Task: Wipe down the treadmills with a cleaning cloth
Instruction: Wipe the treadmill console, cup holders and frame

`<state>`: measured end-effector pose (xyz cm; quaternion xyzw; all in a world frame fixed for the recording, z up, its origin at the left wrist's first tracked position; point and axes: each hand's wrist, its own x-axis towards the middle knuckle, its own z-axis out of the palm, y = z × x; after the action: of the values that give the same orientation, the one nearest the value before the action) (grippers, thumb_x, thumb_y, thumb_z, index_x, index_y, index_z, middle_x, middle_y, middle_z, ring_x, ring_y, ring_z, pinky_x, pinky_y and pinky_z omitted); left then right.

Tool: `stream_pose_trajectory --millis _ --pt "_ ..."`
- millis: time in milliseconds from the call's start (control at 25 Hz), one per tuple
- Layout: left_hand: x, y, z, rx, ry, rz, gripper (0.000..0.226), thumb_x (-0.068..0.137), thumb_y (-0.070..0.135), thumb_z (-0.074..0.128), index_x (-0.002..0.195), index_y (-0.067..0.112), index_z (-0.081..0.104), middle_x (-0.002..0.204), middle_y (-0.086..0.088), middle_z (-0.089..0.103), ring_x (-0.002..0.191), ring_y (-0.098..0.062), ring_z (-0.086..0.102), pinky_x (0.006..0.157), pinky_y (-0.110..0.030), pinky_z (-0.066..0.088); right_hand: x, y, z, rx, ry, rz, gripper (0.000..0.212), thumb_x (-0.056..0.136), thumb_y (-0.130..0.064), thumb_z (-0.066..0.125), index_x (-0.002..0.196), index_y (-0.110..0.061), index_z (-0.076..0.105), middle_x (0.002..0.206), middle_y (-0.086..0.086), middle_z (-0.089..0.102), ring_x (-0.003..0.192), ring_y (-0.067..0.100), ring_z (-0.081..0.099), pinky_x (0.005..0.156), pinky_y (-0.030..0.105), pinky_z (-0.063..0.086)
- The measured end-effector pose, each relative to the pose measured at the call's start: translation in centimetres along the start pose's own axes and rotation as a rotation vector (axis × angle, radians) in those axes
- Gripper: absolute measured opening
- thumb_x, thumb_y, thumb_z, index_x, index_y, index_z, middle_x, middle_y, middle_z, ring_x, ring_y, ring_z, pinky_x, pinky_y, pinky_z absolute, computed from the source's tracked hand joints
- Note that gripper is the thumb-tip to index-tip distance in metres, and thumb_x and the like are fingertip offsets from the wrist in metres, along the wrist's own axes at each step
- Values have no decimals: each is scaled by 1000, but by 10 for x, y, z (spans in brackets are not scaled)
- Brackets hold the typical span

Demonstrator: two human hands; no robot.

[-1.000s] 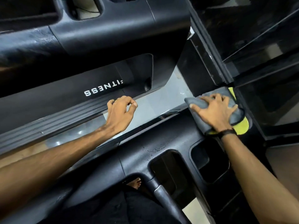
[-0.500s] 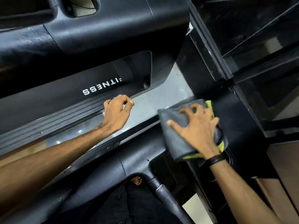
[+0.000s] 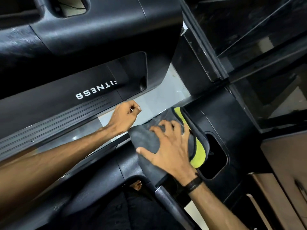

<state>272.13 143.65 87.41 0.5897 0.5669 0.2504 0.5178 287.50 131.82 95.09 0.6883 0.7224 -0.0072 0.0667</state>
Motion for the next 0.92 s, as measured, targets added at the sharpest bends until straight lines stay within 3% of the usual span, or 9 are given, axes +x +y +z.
stream_pose_trajectory --millis 120,280,360,480,680,800,920 --pt "-5 -8 -5 -5 -46 -12 21 94 19 57 75 27 62 79 18 67 75 -12 64 79 -36 53 19 60 -4 -19 118 204 56 75 -76 52 107 -31 65 119 1 58 116 29 47 105 58 32" --pt "-11 -11 -10 20 -51 -6 21 94 19 58 75 28 63 80 17 68 76 -10 64 75 -33 51 86 136 -14 -63 -21 519 55 78 -70 57 117 -31 64 129 7 55 126 36 41 107 64 27" --pt "-14 -5 -5 27 -44 -1 21 94 21 58 76 29 62 77 18 66 71 -8 62 72 -31 47 101 125 -10 -113 -79 472 54 78 -66 58 119 -32 65 131 6 55 128 34 40 106 59 29" --pt "-14 9 5 14 -51 20 17 95 27 57 79 28 63 75 15 66 71 -13 63 73 -36 52 80 68 -4 -73 -89 213 50 79 -62 55 115 -29 68 127 1 60 125 26 44 104 52 28" --pt "-14 16 10 -27 -40 21 22 91 43 49 88 26 63 80 1 70 78 -21 66 76 -41 53 -14 32 1 171 120 16 45 82 -67 55 115 -38 62 124 -11 55 121 18 47 107 53 27" --pt "-16 14 12 2 -56 26 19 89 43 50 84 28 61 72 8 66 67 -13 61 71 -37 49 -15 87 -4 168 221 264 47 78 -71 58 110 -37 63 122 -12 56 121 19 49 107 58 30" --pt "-20 16 14 46 -65 50 14 94 35 55 83 29 61 73 8 66 66 -13 60 71 -36 50 21 136 -14 170 168 597 55 75 -74 61 115 -37 61 127 -4 52 124 29 42 100 55 31"
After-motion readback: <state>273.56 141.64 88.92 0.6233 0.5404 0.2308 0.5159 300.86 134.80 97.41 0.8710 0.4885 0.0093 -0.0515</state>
